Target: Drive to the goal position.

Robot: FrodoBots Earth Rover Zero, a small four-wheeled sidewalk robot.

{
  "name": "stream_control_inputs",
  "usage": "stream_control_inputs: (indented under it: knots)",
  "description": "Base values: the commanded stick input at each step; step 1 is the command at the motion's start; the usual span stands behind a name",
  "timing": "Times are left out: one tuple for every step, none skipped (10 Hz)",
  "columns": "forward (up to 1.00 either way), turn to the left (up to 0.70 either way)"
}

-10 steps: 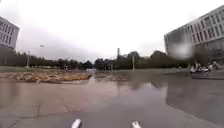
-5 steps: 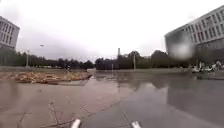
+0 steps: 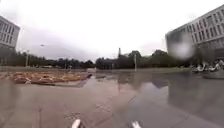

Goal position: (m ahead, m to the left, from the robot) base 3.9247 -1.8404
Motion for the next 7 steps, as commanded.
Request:
stream_control_inputs:
  knots:
    - [0.70,0.02]
    - [0.70,0.01]
    - [0.70,0.00]
    - [0.70,0.02]
    - [0.70,0.02]
    - [0.70,0.02]
    - [0.70,0.02]
